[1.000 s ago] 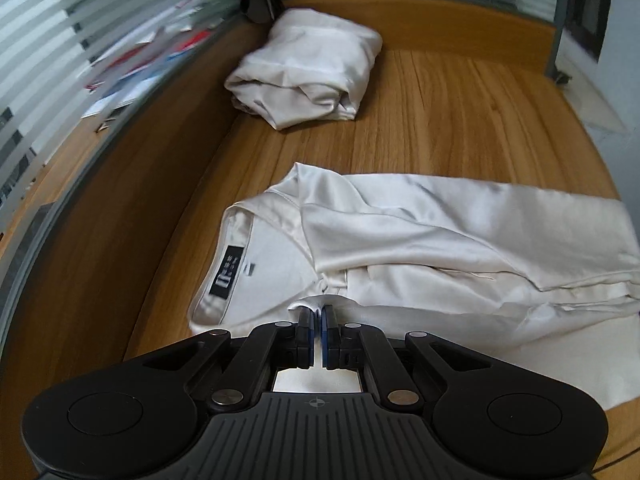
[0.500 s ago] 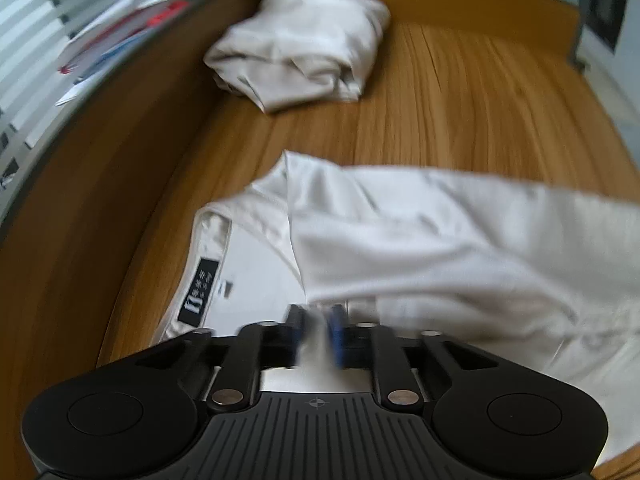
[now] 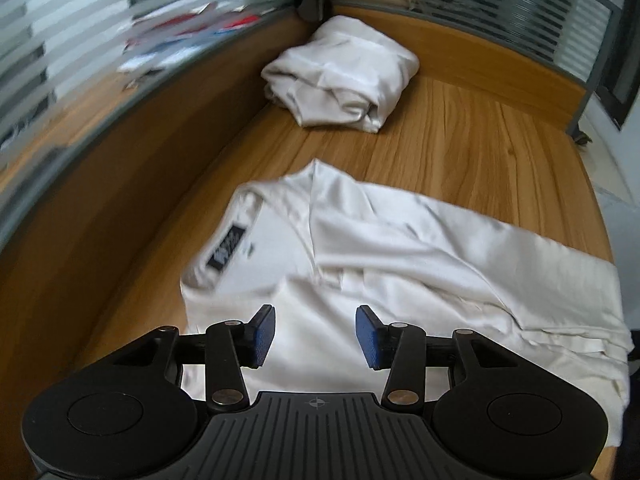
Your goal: Fold clothes
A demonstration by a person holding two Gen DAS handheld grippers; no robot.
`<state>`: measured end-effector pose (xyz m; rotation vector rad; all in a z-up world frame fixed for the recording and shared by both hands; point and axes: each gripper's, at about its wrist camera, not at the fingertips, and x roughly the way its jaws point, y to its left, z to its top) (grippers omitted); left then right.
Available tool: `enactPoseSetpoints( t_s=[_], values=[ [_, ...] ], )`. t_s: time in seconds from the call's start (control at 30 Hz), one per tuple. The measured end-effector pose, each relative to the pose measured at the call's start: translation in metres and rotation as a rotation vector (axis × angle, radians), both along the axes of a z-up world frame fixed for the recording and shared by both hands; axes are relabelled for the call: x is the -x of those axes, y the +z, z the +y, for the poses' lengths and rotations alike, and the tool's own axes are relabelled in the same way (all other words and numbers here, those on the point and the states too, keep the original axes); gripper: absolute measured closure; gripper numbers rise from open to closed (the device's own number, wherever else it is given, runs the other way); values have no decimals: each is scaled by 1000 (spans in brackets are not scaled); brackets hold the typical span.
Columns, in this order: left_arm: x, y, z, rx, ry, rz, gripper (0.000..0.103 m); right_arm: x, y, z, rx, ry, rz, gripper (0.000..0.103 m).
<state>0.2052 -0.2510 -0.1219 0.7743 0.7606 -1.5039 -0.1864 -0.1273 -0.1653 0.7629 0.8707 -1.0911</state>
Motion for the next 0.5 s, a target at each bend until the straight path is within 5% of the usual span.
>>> enactPoseSetpoints(
  t_s=[0.5],
  values=[
    [80,8,88,50,5,-26,55,57,0,15,-24,182,6,65]
  ],
)
